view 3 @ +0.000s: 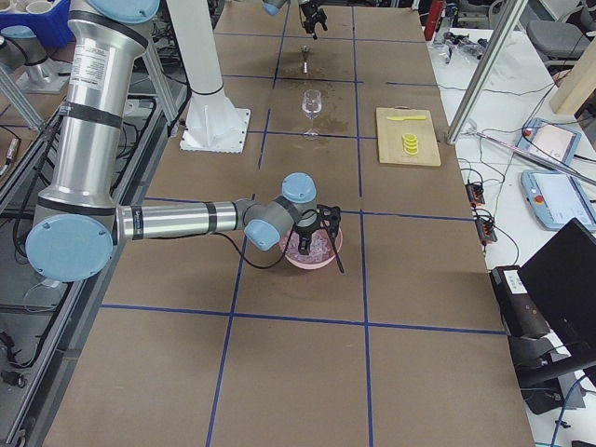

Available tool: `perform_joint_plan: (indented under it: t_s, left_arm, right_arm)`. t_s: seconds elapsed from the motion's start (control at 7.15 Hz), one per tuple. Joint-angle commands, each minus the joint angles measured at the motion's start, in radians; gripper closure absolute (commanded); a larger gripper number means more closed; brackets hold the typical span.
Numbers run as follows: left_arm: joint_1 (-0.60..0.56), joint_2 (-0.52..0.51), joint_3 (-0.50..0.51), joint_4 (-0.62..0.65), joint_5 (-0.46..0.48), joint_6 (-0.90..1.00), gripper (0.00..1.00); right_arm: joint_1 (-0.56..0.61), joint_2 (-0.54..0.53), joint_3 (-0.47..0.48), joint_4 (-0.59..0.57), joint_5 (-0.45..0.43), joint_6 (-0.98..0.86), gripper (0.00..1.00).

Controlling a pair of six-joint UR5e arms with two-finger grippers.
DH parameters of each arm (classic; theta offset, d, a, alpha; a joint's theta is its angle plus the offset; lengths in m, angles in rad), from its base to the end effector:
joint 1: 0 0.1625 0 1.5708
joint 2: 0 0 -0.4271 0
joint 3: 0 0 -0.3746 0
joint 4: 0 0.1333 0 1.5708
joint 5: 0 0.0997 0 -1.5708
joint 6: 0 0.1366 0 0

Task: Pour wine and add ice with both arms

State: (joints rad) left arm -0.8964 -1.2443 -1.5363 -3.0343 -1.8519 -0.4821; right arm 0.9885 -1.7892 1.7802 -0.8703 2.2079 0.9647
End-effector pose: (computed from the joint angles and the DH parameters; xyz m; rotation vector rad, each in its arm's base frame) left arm 0.1600 -0.3529 0.6696 0.7823 0.8126 0.3265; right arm -0.1924 -0.3868 0.6038 0.0506 -0.9024 0.1359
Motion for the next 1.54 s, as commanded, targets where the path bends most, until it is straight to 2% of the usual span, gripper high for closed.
perform_joint_plan:
  t_s: [0.0, 0.28, 0.42, 0.56, 0.84, 0.98, 1.26, 1.4]
  left_arm:
    - [-0.004, -0.003, -0.005, 0.000, -0.003, -0.006, 0.00]
    - [-0.016, -0.003, -0.013, 0.002, -0.022, -0.007, 0.00]
    - [-0.065, -0.012, -0.013, 0.027, -0.112, -0.012, 0.00]
    - [-0.132, -0.044, -0.013, 0.101, -0.210, -0.010, 0.00]
    - [-0.292, -0.166, -0.013, 0.365, -0.396, 0.000, 0.00]
    - [-0.321, -0.225, -0.013, 0.485, -0.435, 0.002, 0.00]
    - [-0.314, -0.242, -0.012, 0.557, -0.440, 0.046, 0.00]
    - [-0.343, -0.257, -0.015, 0.674, -0.437, 0.212, 0.00]
  right_arm:
    - [-0.001, -0.004, -0.001, 0.001, 0.004, 0.003, 1.00]
    - [-0.002, 0.005, 0.010, -0.006, 0.013, 0.005, 1.00]
    - [-0.002, 0.026, 0.025, -0.034, 0.015, 0.005, 1.00]
    - [-0.001, 0.051, 0.063, -0.100, 0.018, 0.005, 1.00]
    - [0.002, 0.117, 0.207, -0.294, 0.016, 0.005, 1.00]
    - [0.002, 0.173, 0.256, -0.393, 0.013, 0.012, 1.00]
    - [-0.022, 0.285, 0.272, -0.420, 0.003, 0.176, 1.00]
    - [-0.068, 0.327, 0.283, -0.421, -0.002, 0.243, 1.00]
